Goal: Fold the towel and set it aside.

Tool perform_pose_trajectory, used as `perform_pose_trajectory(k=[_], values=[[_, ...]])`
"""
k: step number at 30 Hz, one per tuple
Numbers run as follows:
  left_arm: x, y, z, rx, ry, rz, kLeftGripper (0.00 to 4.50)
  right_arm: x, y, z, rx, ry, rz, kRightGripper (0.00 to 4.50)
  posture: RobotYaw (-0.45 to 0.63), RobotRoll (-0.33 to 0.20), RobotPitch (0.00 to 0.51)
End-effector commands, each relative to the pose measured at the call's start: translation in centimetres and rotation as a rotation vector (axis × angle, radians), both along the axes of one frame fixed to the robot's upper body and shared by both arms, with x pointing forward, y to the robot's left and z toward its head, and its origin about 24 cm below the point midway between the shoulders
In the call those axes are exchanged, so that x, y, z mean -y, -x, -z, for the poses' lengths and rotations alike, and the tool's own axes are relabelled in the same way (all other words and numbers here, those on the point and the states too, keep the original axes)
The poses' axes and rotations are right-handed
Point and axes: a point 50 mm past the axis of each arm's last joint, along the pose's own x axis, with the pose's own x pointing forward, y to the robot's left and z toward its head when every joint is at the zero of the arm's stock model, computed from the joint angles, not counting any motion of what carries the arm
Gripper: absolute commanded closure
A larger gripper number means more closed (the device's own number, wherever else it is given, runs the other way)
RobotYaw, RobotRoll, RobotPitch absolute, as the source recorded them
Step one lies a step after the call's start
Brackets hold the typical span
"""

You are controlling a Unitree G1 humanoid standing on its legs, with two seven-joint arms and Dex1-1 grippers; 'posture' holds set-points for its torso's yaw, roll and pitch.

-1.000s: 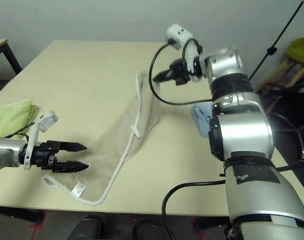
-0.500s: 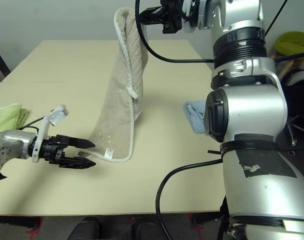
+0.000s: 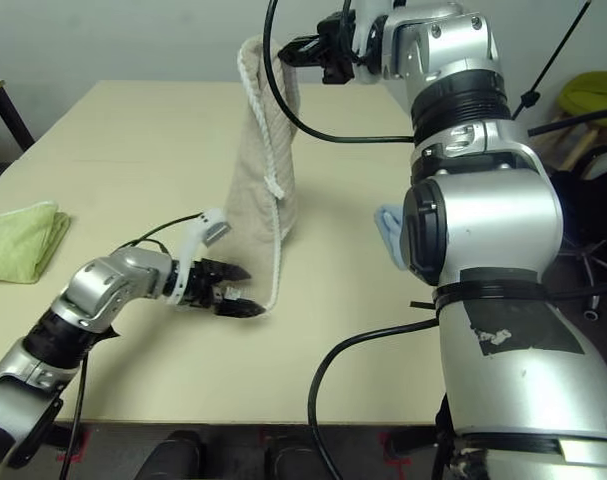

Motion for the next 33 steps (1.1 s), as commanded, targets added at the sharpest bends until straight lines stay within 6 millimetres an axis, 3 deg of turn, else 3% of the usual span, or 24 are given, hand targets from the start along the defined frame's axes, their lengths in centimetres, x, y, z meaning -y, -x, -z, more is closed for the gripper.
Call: perform_pose_trajectory(k=[1,11,14,21,22,28,33], values=[[0.5,-0.7,1.1,0.053,-0.098,-0.037,0.0,0.3,0.1,-0.2,0.001,0.001,0.004,4.45,0.07,0.0,0.039],[1.3,0.0,3.5,0.055,-0.253,0.03,0.0,0.9,0.2,-0.4,-0.003,-0.008,0.011,4.45,0.06,0.0,0.033],[1.4,-0.4,4.0,0.071,-0.276,0.003,0.62,1.1,0.3,-0.5,-0.002,-0.013,0.014,4.5,0.06,0.0,0.03],[1.2,-0.8,4.8,0.086,-0.301,-0.014,3.09,1.8,0.4,-0.1,-0.023,-0.021,0.018,4.5,0.06,0.0,0.022],[1.1,-0.8,4.7,0.082,-0.294,-0.014,3.12,2.0,0.4,0.0,-0.028,-0.023,0.021,4.5,0.06,0.0,0.022],[-0.1,-0.7,2.7,0.057,-0.203,-0.018,3.12,3.5,0.4,1.3,-0.075,-0.02,0.036,4.5,0.07,0.0,0.018],[-3.5,-0.3,-1.2,-0.03,-0.054,-0.061,3.12,5.8,0.9,4.6,-0.183,0.041,0.021,4.5,0.08,0.0,0.014]])
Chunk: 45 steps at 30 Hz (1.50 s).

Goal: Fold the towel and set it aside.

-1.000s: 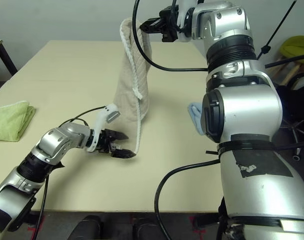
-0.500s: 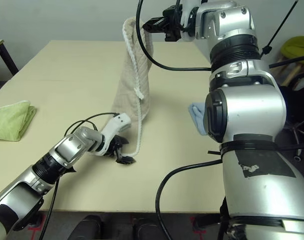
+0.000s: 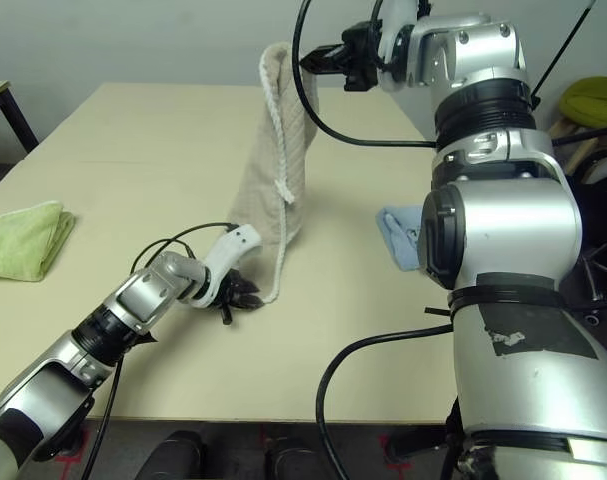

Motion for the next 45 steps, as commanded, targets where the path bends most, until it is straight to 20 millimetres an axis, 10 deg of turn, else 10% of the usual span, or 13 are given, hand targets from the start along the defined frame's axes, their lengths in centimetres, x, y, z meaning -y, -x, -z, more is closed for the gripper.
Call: perform_pose_trajectory(k=[1,10,22,25,34,45], values=[[-2.2,0.5,-2.6,-0.032,0.086,-0.018,3.12,1.3,0.5,1.9,-0.069,0.045,-0.012,4.5,0.08,0.0,0.013],[-5.7,0.9,-4.9,-0.035,0.141,-0.099,3.12,3.4,1.6,4.7,-0.154,0.038,0.035,4.5,0.08,0.0,0.006],[-1.2,0.6,-2.0,-0.018,0.091,-0.017,3.48,2.1,1.5,3.6,-0.124,0.049,0.013,4.5,0.08,0.0,0.007],[-0.1,0.2,-1.5,0.015,0.072,-0.006,3.12,1.7,1.4,3.0,-0.107,0.058,0.001,4.5,0.08,0.0,0.007],[1.2,-0.6,0.5,0.092,-0.046,0.033,0.04,-0.1,0.7,1.1,-0.045,0.085,-0.028,4.5,0.05,0.0,0.011],[1.9,-0.7,1.6,0.116,-0.075,0.032,0.04,-1.3,0.2,-0.2,0.002,0.075,-0.046,4.5,0.04,0.0,0.008]])
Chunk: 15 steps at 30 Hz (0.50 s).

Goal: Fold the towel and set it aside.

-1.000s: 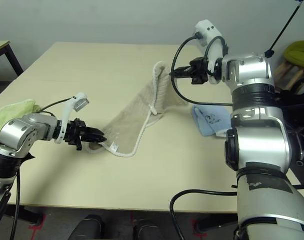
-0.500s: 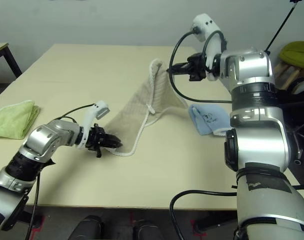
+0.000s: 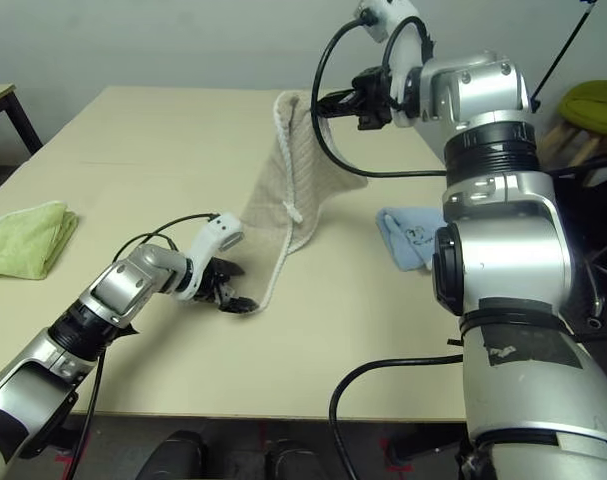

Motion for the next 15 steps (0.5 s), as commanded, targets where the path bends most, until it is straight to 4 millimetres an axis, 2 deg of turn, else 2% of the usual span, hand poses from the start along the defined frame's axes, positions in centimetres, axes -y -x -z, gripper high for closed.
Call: perform_pose_trajectory(k=[1,5,15], values=[[0.2,0.0,0.7,-0.008,-0.024,0.002,0.04,-0.1,-0.1,-0.4,0.014,-0.005,0.0,4.5,0.04,0.0,0.008],[0.6,0.5,0.9,-0.04,-0.031,0.032,0.04,0.1,0.0,-0.4,0.015,-0.009,0.005,4.5,0.04,0.0,0.012],[0.9,0.7,3.2,-0.028,-0.137,0.019,0.04,0.1,0.0,-0.5,0.014,-0.019,-0.001,4.5,0.03,0.0,0.017]])
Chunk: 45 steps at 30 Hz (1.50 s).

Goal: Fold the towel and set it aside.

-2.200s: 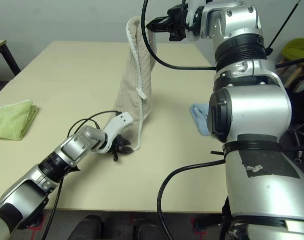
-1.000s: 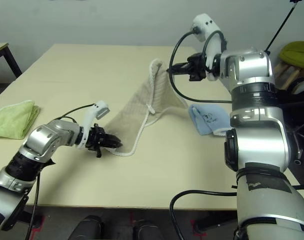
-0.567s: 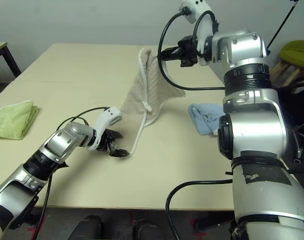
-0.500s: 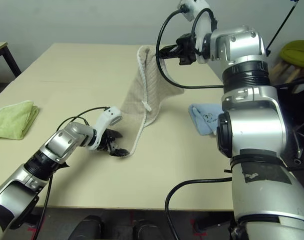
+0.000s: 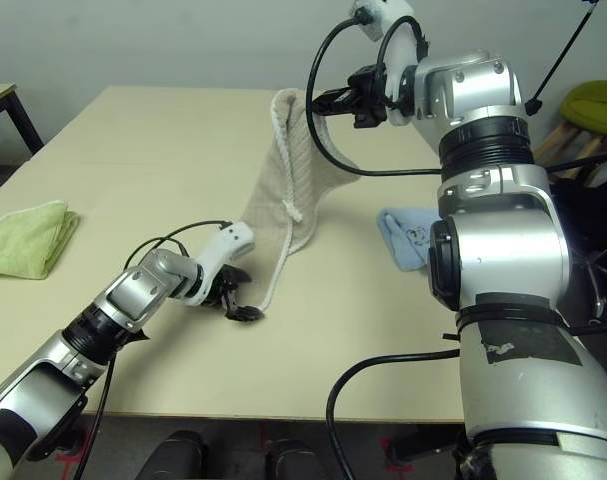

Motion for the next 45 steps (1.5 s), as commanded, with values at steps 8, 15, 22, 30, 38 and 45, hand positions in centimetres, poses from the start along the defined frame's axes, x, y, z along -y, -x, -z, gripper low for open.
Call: perform_pose_trajectory(k=[8,15,22,30,38,45], values=[[-0.5,0.1,2.2,-0.033,-0.074,-0.024,1.99,-0.2,0.2,-1.1,0.028,-0.021,-0.017,4.5,0.03,0.0,0.013],[-0.8,0.2,2.2,-0.04,-0.077,-0.018,4.38,0.0,0.3,-1.0,0.029,-0.026,-0.013,4.5,0.02,0.0,0.01],[-1.3,0.4,1.5,-0.057,-0.029,-0.014,4.46,0.5,0.4,-0.5,0.013,-0.029,-0.009,4.5,0.02,0.0,0.001],[-4.1,1.4,-2.5,-0.141,0.136,-0.049,4.46,2.6,1.7,2.5,-0.107,-0.011,-0.039,4.5,0.04,0.0,0.003],[-10.4,2.5,-7.0,-0.191,0.207,-0.074,4.46,5.7,6.8,8.1,-0.371,0.079,-0.176,4.5,0.05,0.0,0.014],[-14.9,1.3,-10.0,-0.154,0.228,-0.138,4.46,6.9,7.3,11.4,-0.346,0.233,-0.181,4.5,0.06,0.0,0.014]])
